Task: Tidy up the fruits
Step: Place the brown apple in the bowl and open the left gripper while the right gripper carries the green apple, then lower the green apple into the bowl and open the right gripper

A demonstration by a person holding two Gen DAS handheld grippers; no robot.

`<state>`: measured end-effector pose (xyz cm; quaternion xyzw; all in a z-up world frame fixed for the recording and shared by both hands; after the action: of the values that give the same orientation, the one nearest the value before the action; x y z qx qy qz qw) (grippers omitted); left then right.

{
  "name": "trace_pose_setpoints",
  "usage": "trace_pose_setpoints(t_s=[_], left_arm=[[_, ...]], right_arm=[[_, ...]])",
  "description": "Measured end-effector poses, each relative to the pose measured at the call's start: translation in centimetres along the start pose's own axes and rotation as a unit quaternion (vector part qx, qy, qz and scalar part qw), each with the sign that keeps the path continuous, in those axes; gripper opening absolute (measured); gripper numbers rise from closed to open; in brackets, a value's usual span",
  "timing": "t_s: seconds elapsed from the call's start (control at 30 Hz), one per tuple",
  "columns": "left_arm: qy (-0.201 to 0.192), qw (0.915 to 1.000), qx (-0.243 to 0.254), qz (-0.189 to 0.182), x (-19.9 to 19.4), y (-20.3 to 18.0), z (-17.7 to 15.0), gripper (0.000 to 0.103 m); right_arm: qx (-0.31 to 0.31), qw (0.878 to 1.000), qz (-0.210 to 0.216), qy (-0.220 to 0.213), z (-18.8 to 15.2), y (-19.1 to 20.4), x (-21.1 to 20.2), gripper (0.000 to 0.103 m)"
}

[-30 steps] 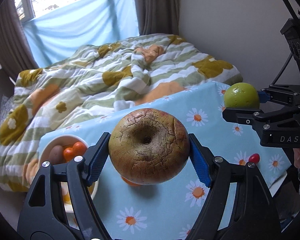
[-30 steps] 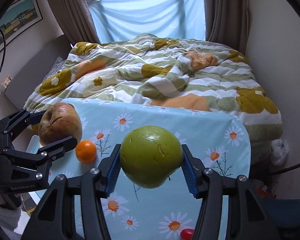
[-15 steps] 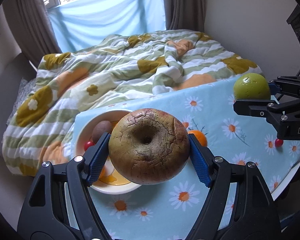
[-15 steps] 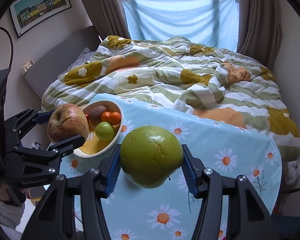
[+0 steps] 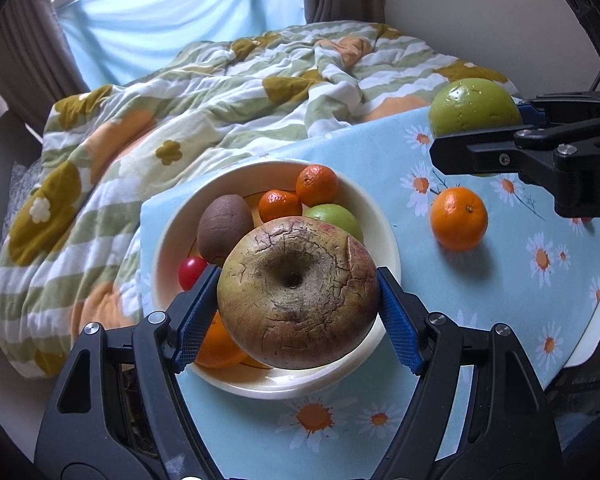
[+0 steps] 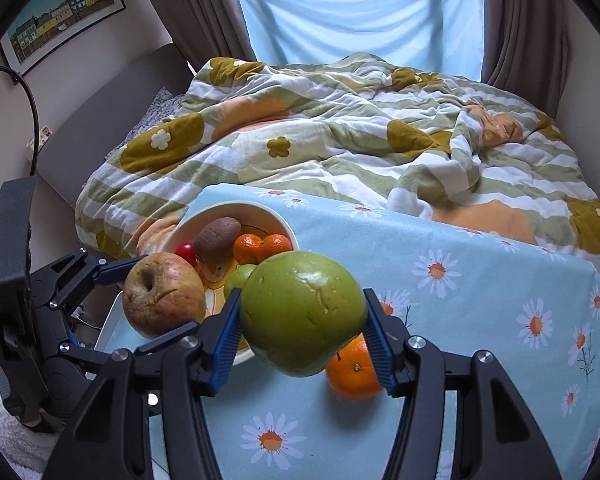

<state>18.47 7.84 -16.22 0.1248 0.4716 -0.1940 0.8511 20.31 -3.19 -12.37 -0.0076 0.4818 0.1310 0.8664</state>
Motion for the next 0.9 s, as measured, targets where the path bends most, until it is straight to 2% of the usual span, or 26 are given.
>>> trace_pose_setpoints(t_s=[0.17, 0.4, 0.43, 0.47, 0.53, 0.6, 0.9], left_arm=[[0.012, 0.9997, 0.014, -0.019, 1.5, 0.2, -0.9, 0.082], [0.037, 0.9988, 0.007, -0.033, 2.6, 0.7, -1.8, 0.082], [0.03, 0.9989, 0.012, -0.033, 2.3, 0.6, -1.8, 0.088], [0.018, 0.9993, 0.015, -0.03, 1.8, 0.6, -1.6, 0.103], [-0.008, 0.9994, 0.017, -0.03, 0.5, 0.7, -1.1, 0.103], [-0.015, 0.9993, 0.013, -0.03, -0.5, 0.8, -0.6, 0.103], [-0.011, 0.9993, -0.03, -0.017, -2.8, 2.6, -2.0, 0.103]], right_arm=[[0.019, 1.0, -0.015, 0.004, 0.0, 0.0, 0.9, 0.052], [0.037, 0.999, -0.029, 0.007, -0.1, -0.2, 1.4, 0.052], [0.038, 0.999, -0.03, 0.007, -0.1, -0.2, 1.3, 0.052], [0.039, 0.999, -0.031, 0.006, 0.0, -0.3, 1.3, 0.052], [0.04, 0.999, -0.032, 0.005, 0.1, -0.2, 1.3, 0.052], [0.039, 0.999, -0.032, 0.003, 0.1, -0.1, 1.2, 0.052], [0.019, 1.0, -0.018, 0.001, 0.9, 1.4, 1.1, 0.052]])
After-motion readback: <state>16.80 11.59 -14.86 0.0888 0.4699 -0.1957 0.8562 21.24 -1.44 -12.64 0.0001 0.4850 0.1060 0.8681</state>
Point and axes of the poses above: each gripper's, at about its wrist camera, not at the fingertips, and x roughly the way its jaws point, y to its left, z to its top, the point moved 2 cm from there along x, roughly the way its jaws point, and after that the axes turned 5 degrees about -z, right-handed, at the moved point
